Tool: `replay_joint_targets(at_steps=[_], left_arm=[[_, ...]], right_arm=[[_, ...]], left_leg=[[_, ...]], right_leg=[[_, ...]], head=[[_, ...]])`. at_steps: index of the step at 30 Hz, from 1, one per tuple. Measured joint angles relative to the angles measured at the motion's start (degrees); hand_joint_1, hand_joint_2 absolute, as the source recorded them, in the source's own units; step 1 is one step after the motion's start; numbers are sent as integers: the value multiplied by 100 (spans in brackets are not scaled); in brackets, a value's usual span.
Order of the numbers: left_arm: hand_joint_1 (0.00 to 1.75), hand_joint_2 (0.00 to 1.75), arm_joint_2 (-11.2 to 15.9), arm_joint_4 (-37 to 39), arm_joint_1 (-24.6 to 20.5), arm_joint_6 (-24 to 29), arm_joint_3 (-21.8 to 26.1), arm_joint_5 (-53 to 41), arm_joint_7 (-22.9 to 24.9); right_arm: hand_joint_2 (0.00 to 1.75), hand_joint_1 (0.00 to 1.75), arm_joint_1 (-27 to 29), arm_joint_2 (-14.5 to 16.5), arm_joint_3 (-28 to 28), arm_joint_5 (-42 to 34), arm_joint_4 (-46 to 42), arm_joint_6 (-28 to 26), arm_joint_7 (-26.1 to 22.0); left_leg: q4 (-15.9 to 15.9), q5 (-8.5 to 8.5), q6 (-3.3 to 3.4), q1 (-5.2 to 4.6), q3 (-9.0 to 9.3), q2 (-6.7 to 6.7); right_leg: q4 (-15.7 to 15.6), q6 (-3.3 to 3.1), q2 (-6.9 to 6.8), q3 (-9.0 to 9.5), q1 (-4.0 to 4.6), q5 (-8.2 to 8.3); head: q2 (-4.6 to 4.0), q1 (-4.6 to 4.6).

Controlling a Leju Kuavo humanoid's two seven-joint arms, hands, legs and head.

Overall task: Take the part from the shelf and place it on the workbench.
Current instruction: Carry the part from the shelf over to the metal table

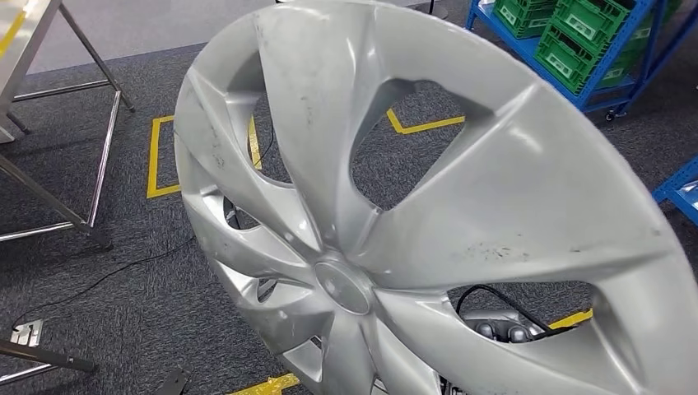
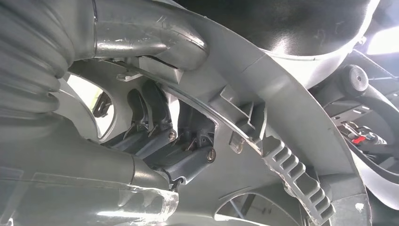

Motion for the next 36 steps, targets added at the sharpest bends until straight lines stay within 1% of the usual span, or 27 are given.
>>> replay_joint_targets(at_steps=[1,2,3,5,7,9,11,12,13,14,15,16,17,18,20,22,23,24,26,27,28,29,30,32,33,34,36], left_arm=[[0,175,7,-1,-3,8,1,9,-2],[0,175,16,-1,-5,19,1,20,-4],[0,175,26,-1,-6,32,2,29,-6],[0,175,52,-1,7,54,3,48,-10],[0,175,69,-11,24,68,4,68,-12],[0,175,72,-31,26,79,4,90,-13],[0,175,69,-43,30,84,5,114,-13],[0,175,66,-45,36,84,5,122,-14],[0,175,63,-45,44,84,5,126,-14],[0,175,60,-46,50,85,5,127,-14],[0,175,59,-48,55,85,5,127,-14],[0,175,59,-51,59,86,5,128,-14],[0,175,61,-55,65,87,5,128,-14],[0,175,67,-60,75,89,5,128,-14],[0,175,85,-65,104,91,6,128,-14],[0,175,99,-69,120,95,6,128,-14],[0,175,104,-72,116,97,7,128,-14],[0,175,103,-75,108,98,6,128,-14],[0,175,100,-78,99,97,5,128,-14],[0,175,96,-79,102,96,5,128,-13],[0,175,93,-79,104,96,5,128,-13],[0,175,94,-79,105,96,6,128,-13],[0,175,98,-81,104,96,6,128,-14],[0,175,120,-89,89,97,9,128,-15],[0,175,130,-94,80,97,10,128,-16],[0,175,141,-97,74,98,12,128,-16],[0,175,148,-103,81,98,14,128,-18]], right_arm=[[175,124,-3,3,0,0,2,1,-9],[175,124,-6,9,1,2,5,2,-15],[175,124,-7,16,2,5,11,2,-18],[175,124,-10,33,6,13,25,-2,-22],[175,124,-16,42,8,15,33,-5,-25],[175,124,-18,40,7,13,43,-5,-29],[175,124,-17,36,11,13,63,-5,-30],[175,124,-17,35,15,15,76,-5,-30],[175,124,-19,34,17,16,86,-5,-30],[175,124,-24,33,18,16,92,-5,-30],[175,124,-33,33,18,16,94,-5,-30],[175,124,-43,33,19,16,96,-5,-30],[175,124,-55,35,21,16,97,-5,-29],[175,124,-66,38,22,15,99,-5,-28],[175,124,-93,46,25,13,105,-5,-25],[175,124,-129,60,26,8,109,-5,-23],[175,124,-143,68,26,5,110,-5,-21],[175,124,-149,76,27,3,110,-5,-21],[175,124,-149,81,28,2,121,-5,-20],[175,124,-149,81,29,2,129,-5,-19],[175,124,-150,81,30,2,137,-5,-18],[175,124,-155,82,31,2,141,-5,-17],[175,124,-164,85,31,2,142,-5,-17],[175,124,-186,95,32,1,142,-5,-17],[175,124,-194,100,33,1,142,-5,-17],[175,124,-198,104,34,1,142,-5,-16],[175,124,-206,109,37,1,142,-5,-15]], left_leg=[[-299,92,24,-24,148,84],[-472,128,48,-51,230,146],[-524,120,69,-76,242,156],[-580,156,130,-78,268,60],[-667,219,189,-46,345,-39],[-708,256,219,-30,387,-148],[-703,260,225,-34,386,-274],[-701,259,224,-36,387,-336],[-697,257,221,-35,389,-402],[-691,252,213,-31,393,-467],[-678,242,198,-26,392,-531],[-659,224,172,-32,385,-592],[-640,207,143,-37,373,-637],[-628,193,114,-41,360,-668],[-621,173,65,-31,343,-696],[-487,77,12,-24,285,-540],[-271,-45,-14,-23,185,-418],[53,-206,-35,-22,27,-294],[802,-500,-54,-10,-362,-191],[1005,-530,-52,-6,-481,-178],[1021,-471,-41,-6,-509,-170],[785,-310,-17,-11,-406,-152],[395,-109,23,-28,-215,-98],[-324,142,107,-93,140,71],[-496,173,141,-123,220,125],[-548,159,162,-145,234,129],[-618,201,204,-135,282,34]], right_leg=[[-2,8,-35,4,13,-3],[-6,22,-69,7,20,-6],[-15,44,-107,12,21,-8],[-29,102,-162,26,9,-16],[102,134,-32,-21,-6,-92],[681,113,179,-298,-18,-338],[1418,102,251,-684,-17,-573],[1581,120,258,-784,-17,-589],[1498,155,265,-768,-20,-510],[1183,196,285,-636,-27,-361],[753,233,338,-442,-41,-189],[362,244,398,-254,-45,-43],[100,224,439,-124,-46,49],[-17,185,464,-64,-39,85],[-33,94,417,-52,-24,96],[-45,32,372,-37,-33,95],[-50,5,342,-29,-38,92],[-49,-14,311,-22,-28,83],[-47,-38,234,-17,-2,67],[-47,-46,194,-15,12,61],[-46,-53,155,-11,26,55],[-47,-59,117,-2,41,49],[-48,-64,81,11,54,43],[-48,-58,13,29,89,31],[-50,-47,-21,33,98,24],[-55,-32,-60,36,102,17],[-56,7,-116,56,100,1]], head=[[0,2],[0,3],[0,3],[0,1],[0,6],[0,22],[0,32],[0,33],[0,33],[0,33],[0,33],[0,33],[0,32],[0,30],[0,29],[0,22],[0,13],[0,5],[0,-3],[0,-4],[0,-4],[0,-4],[0,-4],[0,-1],[0,0],[0,0],[0,-2]])
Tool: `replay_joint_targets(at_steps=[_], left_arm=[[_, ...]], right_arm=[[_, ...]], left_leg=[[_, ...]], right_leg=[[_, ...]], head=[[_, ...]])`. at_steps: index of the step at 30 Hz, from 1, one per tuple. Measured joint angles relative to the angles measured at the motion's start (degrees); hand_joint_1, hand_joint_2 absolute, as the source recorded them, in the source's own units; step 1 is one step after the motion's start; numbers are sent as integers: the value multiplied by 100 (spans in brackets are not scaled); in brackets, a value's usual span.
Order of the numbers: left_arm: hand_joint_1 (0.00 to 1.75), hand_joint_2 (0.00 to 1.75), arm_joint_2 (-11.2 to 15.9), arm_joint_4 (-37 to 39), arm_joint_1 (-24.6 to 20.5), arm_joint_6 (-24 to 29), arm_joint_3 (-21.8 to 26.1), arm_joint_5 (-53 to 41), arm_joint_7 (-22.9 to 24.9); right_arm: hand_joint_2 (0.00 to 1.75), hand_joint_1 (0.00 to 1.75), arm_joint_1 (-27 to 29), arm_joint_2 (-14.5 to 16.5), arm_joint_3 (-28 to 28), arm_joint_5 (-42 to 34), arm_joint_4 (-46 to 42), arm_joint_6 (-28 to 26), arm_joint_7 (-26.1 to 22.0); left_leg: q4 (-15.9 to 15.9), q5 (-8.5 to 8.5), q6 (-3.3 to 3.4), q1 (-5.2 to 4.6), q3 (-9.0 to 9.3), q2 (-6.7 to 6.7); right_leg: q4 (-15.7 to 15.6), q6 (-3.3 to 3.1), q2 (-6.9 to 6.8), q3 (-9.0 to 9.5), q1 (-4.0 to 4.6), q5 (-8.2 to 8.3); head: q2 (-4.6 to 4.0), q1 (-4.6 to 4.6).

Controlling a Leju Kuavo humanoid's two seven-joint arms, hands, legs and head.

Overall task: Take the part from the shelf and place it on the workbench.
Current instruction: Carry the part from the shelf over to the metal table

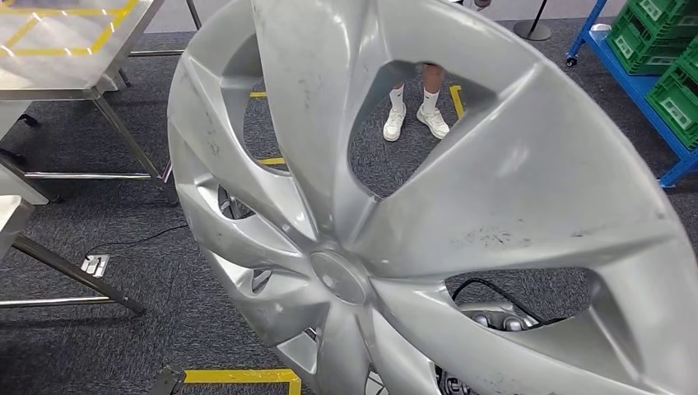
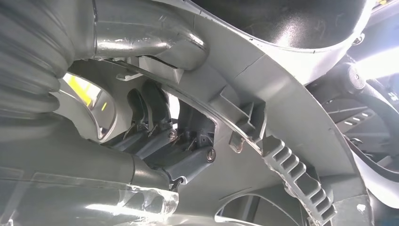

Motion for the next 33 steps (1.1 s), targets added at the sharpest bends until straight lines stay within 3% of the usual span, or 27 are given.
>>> replay_joint_targets(at_steps=[2,5,6,7,8,10,11,13,15,17,19,20,21,22,23,25,27,28,31,33], left_arm=[[0,175,-4,-8,-1,0,0,0,-1],[0,175,-24,-22,-22,-1,-1,0,0],[0,175,-32,-24,-21,-1,-2,0,0],[0,175,-38,-24,-20,-2,-2,0,0],[0,175,-44,-24,-20,-2,-2,0,0],[0,175,-53,-24,-21,-3,-2,0,0],[0,175,-57,-24,-21,-3,-2,-1,0],[0,175,-62,-24,-16,-3,-2,-5,0],[0,175,-63,-24,-1,-3,-3,-12,2],[0,175,-61,-24,3,-3,-5,-19,4],[0,175,-56,-24,-9,-3,-6,-24,4],[0,175,-56,-24,-12,-4,-7,-26,4],[0,175,-57,-24,-12,-5,-8,-28,4],[0,175,-61,-24,-9,-6,-8,-30,5],[0,175,-61,-24,-7,-7,-9,-31,5],[0,175,-56,-24,-10,-6,-9,-31,5],[0,175,-49,-25,-30,-6,-9,-32,6],[0,175,-46,-25,-40,-5,-8,-34,7],[0,175,-35,-26,-47,0,-5,-42,6],[0,175,-38,-30,-55,2,-3,-52,6]], right_arm=[[175,124,-5,1,-2,-1,-1,0,1],[175,124,3,-9,-8,-5,1,0,5],[175,124,10,-14,-8,-5,1,0,13],[175,124,15,-18,-8,-6,1,1,21],[175,124,19,-21,-9,-8,1,1,27],[175,124,21,-24,-11,-10,-1,3,34],[175,124,22,-22,-11,-10,-2,3,37],[175,124,28,-21,-12,-9,-3,3,45],[175,124,32,-21,-14,-9,-4,3,51],[175,124,32,-17,-14,-9,-9,4,53],[175,124,37,-15,-14,-9,-14,4,53],[175,124,43,-15,-14,-9,-14,3,53],[175,124,50,-15,-14,-8,-14,3,53],[175,124,57,-15,-14,-7,-14,3,53],[175,124,63,-15,-13,-7,-14,2,53],[175,124,66,-15,-13,-7,-15,2,53],[175,124,65,-14,-14,-6,-16,-1,53],[175,124,67,-13,-13,-5,-16,-3,54],[175,124,69,-12,-11,-4,-22,-8,55],[175,124,69,-16,-17,-8,-35,-9,52]], left_leg=[[-112,73,39,37,99,-96],[-153,122,71,61,134,-251],[-151,121,70,65,133,-309],[-147,118,64,73,133,-368],[-139,113,51,86,135,-426],[-91,82,-3,113,124,-535],[-50,55,-45,117,106,-581],[6,16,-126,127,60,-644],[10,3,-191,154,43,-658],[190,-118,-249,162,-48,-488],[795,-428,-290,168,-346,-275],[1181,-585,-305,177,-542,-233],[1478,-673,-312,184,-700,-218],[1590,-657,-314,188,-773,-209],[1475,-538,-308,190,-734,-196],[748,-163,-271,176,-389,-74],[167,22,-211,119,-105,81],[64,22,-181,90,-61,113],[-13,41,-85,70,2,-16],[-98,98,-25,101,85,-108]], right_leg=[[196,28,114,-68,-5,-100],[1227,40,362,-578,-59,-494],[1488,70,379,-721,-82,-558],[1557,120,386,-772,-107,-541],[1395,185,393,-710,-134,-440],[641,313,472,-366,-198,-141],[316,326,522,-208,-214,-29],[38,256,579,-70,-202,50],[30,149,527,-62,-179,65],[9,78,475,-48,-194,72],[5,32,417,-40,-187,59],[6,18,380,-39,-175,50],[7,10,344,-39,-164,43],[8,3,308,-37,-156,37],[9,-1,271,-31,-150,31],[7,5,209,-8,-141,18],[8,37,154,7,-116,-1],[4,58,123,15,-109,-10],[-2,139,41,42,-111,-47],[322,143,152,-92,-116,-210]], head=[[0,12],[0,29],[0,29],[0,28],[0,28],[0,33],[0,35],[0,38],[0,37],[0,23],[0,5],[0,3],[0,3],[0,3],[0,3],[0,3],[0,5],[0,7],[0,9],[0,24]])
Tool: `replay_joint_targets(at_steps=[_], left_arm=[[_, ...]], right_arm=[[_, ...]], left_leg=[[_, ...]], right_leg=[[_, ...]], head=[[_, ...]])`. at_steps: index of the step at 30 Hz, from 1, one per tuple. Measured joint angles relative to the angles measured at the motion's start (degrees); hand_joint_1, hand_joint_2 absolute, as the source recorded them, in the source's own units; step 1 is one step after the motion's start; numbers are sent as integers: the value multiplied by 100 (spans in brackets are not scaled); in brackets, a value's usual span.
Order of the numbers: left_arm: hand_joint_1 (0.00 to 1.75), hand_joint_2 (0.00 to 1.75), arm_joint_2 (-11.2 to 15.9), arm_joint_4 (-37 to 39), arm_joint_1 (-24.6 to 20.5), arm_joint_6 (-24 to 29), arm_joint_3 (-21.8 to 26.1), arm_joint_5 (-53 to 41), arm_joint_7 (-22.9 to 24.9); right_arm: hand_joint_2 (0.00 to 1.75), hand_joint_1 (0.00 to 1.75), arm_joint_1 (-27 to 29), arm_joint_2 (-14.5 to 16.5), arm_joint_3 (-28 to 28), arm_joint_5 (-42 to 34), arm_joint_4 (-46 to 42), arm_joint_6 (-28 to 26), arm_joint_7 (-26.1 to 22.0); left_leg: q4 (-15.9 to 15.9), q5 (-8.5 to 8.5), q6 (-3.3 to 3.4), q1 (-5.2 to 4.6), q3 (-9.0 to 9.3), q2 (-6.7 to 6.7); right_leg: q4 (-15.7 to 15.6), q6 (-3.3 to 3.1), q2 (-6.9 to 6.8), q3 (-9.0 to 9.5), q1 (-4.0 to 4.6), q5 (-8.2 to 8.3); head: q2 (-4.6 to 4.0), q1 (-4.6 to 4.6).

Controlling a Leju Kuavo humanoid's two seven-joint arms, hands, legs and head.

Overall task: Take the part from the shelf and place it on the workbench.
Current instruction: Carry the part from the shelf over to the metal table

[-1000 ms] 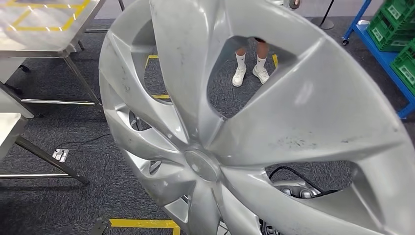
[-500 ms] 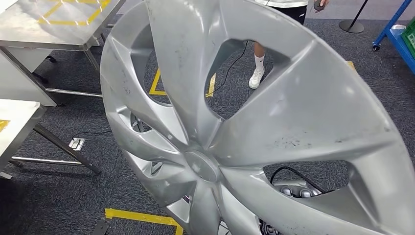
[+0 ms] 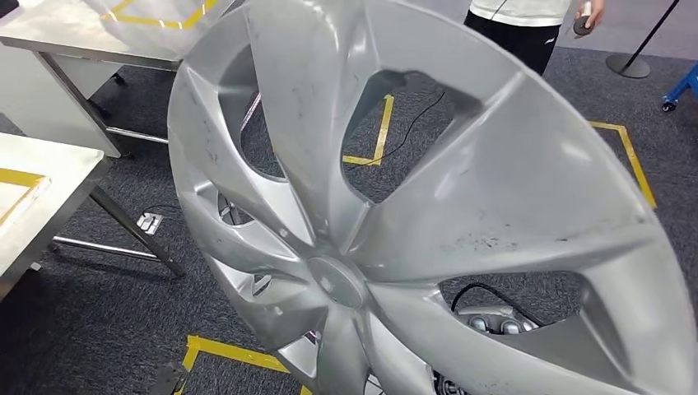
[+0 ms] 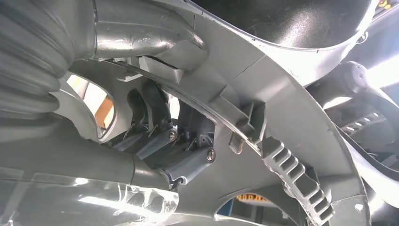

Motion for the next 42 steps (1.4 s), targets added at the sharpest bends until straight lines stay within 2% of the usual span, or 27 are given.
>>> replay_joint_targets(at_steps=[2,3,4,5,7,9,10,12,14,16,18,19,20,21,23,24,26,29,31,33,34,35,36,38,39,40,42], left_arm=[[0,175,-13,-3,-12,1,1,-9,1],[0,175,-19,-3,-13,1,1,-11,1],[0,175,-25,-3,-12,1,1,-11,1],[0,175,-30,-3,-10,1,1,-11,1],[0,175,-40,-3,-10,2,1,-19,1],[0,175,-49,-4,-12,6,3,-42,2],[0,175,-51,-5,-10,9,5,-53,3],[0,175,-49,-5,9,19,14,-63,7],[0,175,-41,-5,32,27,23,-67,9],[0,175,-29,-5,37,35,28,-68,9],[0,175,-26,-5,36,42,31,-68,9],[0,175,-28,-5,40,41,31,-68,10],[0,175,-31,-5,44,40,30,-68,10],[0,175,-33,-5,47,40,31,-68,11],[0,175,-21,-6,45,41,38,-68,11],[0,175,-14,-7,38,42,42,-68,11],[0,175,-1,-7,23,46,50,-68,11],[0,175,8,-15,20,52,66,-69,13],[0,175,5,-33,15,51,75,-77,15],[0,175,-8,-47,6,47,79,-96,16],[0,175,-15,-50,4,44,79,-108,16],[0,175,-24,-51,6,42,79,-119,18],[0,175,-32,-51,7,40,79,-130,19],[0,175,-45,-53,7,40,82,-150,25],[0,175,-49,-54,6,40,87,-159,29],[0,175,-51,-55,8,40,93,-168,35],[0,175,-52,-55,20,40,111,-183,47]], right_arm=[[175,124,13,-7,-6,-2,-8,-1,-2],[175,124,24,-12,-7,-1,-8,-1,-2],[175,124,34,-17,-7,0,-8,-1,-1],[175,124,41,-21,-7,1,-8,-1,-1],[175,124,40,-27,-9,1,-10,-2,1],[175,124,38,-28,-8,1,-14,-2,-1],[175,124,38,-28,-7,2,-15,-2,-1],[175,124,34,-29,-6,3,-16,-1,-4],[175,124,28,-19,-5,2,-20,0,-7],[175,124,28,-4,-4,1,-25,0,-9],[175,124,31,1,-3,2,-27,0,-11],[175,124,32,1,-2,3,-27,0,-13],[175,124,33,1,-2,4,-27,0,-13],[175,124,31,1,-1,5,-27,0,-13],[175,124,28,2,-1,5,-27,0,-13],[175,124,28,2,-1,5,-27,0,-13],[175,124,29,2,-1,5,-27,0,-13],[175,124,27,2,0,3,-34,0,-12],[175,124,23,-1,-2,-3,-43,0,-10],[175,124,26,-7,-1,-10,-45,0,-9],[175,124,30,-10,1,-11,-45,0,-5],[175,124,33,-15,2,-10,-45,0,-2],[175,124,33,-19,2,-10,-45,0,2],[175,124,29,-23,2,-10,-47,-1,5],[175,124,27,-23,2,-10,-50,-2,7],[175,124,27,-23,3,-10,-55,-2,9],[175,124,27,-23,4,-11,-61,-2,22]], left_leg=[[-23,21,27,17,10,-98],[-22,22,30,16,10,-155],[-21,20,30,14,11,-212],[-19,17,27,14,15,-270],[-5,2,6,21,22,-380],[51,-37,-46,3,-3,-476],[72,-56,-74,-4,-18,-512],[80,-75,-122,7,-35,-566],[172,-149,-174,22,-74,-479],[647,-416,-227,33,-294,-263],[1407,-742,-265,51,-676,-134],[1662,-798,-273,57,-816,-115],[1726,-754,-275,60,-865,-104],[1566,-612,-268,60,-802,-90],[802,-239,-213,36,-435,24],[449,-122,-177,11,-263,96],[123,-74,-113,-42,-112,175],[16,-30,-28,-27,-34,62],[-71,27,26,10,52,-14],[-78,36,52,8,56,-93],[-76,35,51,8,53,-138],[-72,33,48,12,52,-183],[-67,28,39,19,53,-229],[-32,3,-2,37,51,-317],[10,-24,-40,35,34,-355],[48,-47,-76,33,14,-384],[88,-74,-140,36,-21,-421]], right_leg=[[753,-34,161,-366,-12,-285],[1096,-33,197,-553,-13,-382],[1282,-15,213,-672,-15,-405],[1236,21,223,-683,-17,-335],[562,102,290,-418,-33,-17],[-130,92,411,-106,-45,254],[-289,55,452,-31,-41,311],[-328,-29,429,-8,-31,331],[-342,-85,382,9,-43,331],[-349,-137,333,27,-50,322],[-348,-171,276,33,-33,307],[-347,-179,246,34,-27,301],[-347,-185,217,38,-23,296],[-347,-188,191,45,-19,291],[-347,-178,146,68,-6,280],[-346,-162,127,75,9,271],[-349,-124,72,85,26,256],[-314,-48,16,92,24,210],[64,-38,110,-70,21,26],[803,-50,198,-429,7,-260],[1109,-38,210,-589,-2,-350],[1226,-4,215,-662,-15,-358],[1123,46,219,-625,-32,-282],[410,155,274,-294,-79,13],[61,167,319,-123,-94,137],[-176,151,355,-7,-100,214],[-296,62,371,52,-74,246]], head=[[0,18],[0,23],[0,24],[0,24],[0,25],[0,22],[0,21],[0,20],[0,13],[0,-3],[0,-8],[0,-8],[0,-8],[0,-9],[0,-8],[0,-8],[0,-6],[0,-2],[0,15],[0,28],[0,32],[0,31],[0,31],[0,34],[0,36],[0,37],[0,38]])
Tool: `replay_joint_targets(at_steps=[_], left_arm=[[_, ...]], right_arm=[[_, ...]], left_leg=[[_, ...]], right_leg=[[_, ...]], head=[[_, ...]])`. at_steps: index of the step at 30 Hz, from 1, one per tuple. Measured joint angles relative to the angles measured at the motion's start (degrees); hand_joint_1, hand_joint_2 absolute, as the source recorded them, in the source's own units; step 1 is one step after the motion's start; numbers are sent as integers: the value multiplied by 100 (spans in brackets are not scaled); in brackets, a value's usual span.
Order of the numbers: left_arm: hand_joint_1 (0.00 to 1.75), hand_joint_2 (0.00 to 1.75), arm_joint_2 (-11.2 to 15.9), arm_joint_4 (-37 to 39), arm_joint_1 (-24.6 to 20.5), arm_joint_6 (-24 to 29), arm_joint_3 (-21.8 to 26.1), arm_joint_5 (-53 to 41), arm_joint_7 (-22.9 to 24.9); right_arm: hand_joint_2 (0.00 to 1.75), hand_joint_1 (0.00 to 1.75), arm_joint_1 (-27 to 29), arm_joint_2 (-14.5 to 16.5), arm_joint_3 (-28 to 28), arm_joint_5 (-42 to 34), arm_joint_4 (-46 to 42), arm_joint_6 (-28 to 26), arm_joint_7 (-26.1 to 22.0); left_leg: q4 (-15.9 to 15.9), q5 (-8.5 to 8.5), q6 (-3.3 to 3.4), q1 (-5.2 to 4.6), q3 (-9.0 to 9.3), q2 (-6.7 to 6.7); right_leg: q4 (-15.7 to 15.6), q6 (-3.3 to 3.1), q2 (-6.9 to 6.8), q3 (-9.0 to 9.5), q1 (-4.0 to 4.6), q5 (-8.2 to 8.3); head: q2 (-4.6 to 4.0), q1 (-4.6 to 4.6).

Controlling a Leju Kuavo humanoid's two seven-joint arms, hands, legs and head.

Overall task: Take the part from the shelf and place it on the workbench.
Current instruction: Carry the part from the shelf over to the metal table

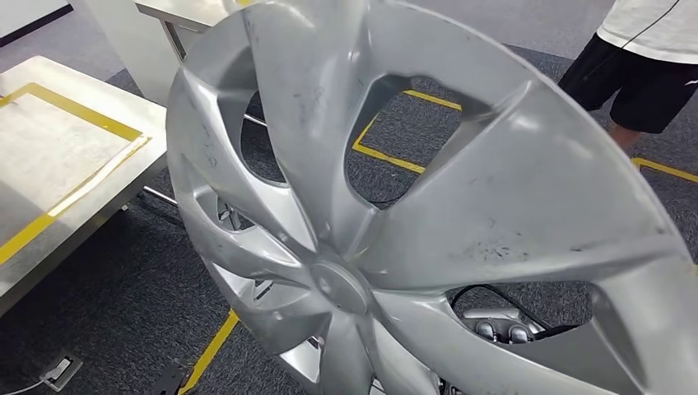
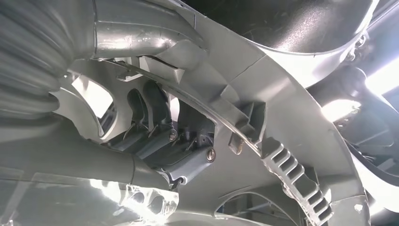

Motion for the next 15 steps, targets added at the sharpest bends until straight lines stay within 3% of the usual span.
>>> replay_joint_targets(at_steps=[3,5,7,8,9,10,12,14,15], left_arm=[[0,175,-1,-2,22,-2,33,-65,20],[0,175,-1,-11,20,-6,54,-93,25],[0,175,-3,-20,19,-22,65,-109,32],[0,175,-7,-21,21,-30,66,-116,36],[0,175,-8,-22,23,-35,67,-119,39],[0,175,-7,-26,24,-35,69,-121,40],[0,175,2,-39,17,-34,75,-125,41],[0,175,9,-52,-4,-34,80,-135,41],[0,175,14,-56,-13,-34,83,-140,42]], right_arm=[[175,124,-6,6,0,-3,-9,-2,22],[175,124,-7,10,1,-7,-18,-2,28],[175,124,-3,10,1,-8,-18,-2,32],[175,124,0,10,1,-8,-17,-2,34],[175,124,1,10,2,-8,-16,-2,36],[175,124,0,10,2,-8,-16,-2,36],[175,124,-6,10,2,-8,-19,-2,36],[175,124,-11,10,1,-8,-24,-2,36],[175,124,-12,10,1,-8,-26,-2,36]], left_leg=[[126,-97,-71,28,-66,82],[664,-372,-111,32,-315,233],[1418,-654,-130,36,-696,301],[1626,-682,-129,36,-819,312],[1618,-603,-120,35,-839,321],[1383,-433,-100,31,-744,335],[595,-70,-27,-8,-372,452],[123,49,38,-68,-156,555],[86,23,56,-92,-151,552]], right_leg=[[-16,-100,-43,18,-17,5],[-22,-146,-80,43,-16,-10],[-21,-174,-128,60,8,-30],[-20,-184,-152,70,20,-39],[-20,-192,-176,82,30,-47],[-20,-197,-198,98,40,-56],[-20,-191,-238,134,66,-78],[-20,-164,-282,139,89,-96],[-24,-141,-312,138,96,-102]], head=[[0,-9],[0,-30],[0,-38],[0,-39],[0,-39],[0,-38],[0,-36],[0,-33],[0,-33]])
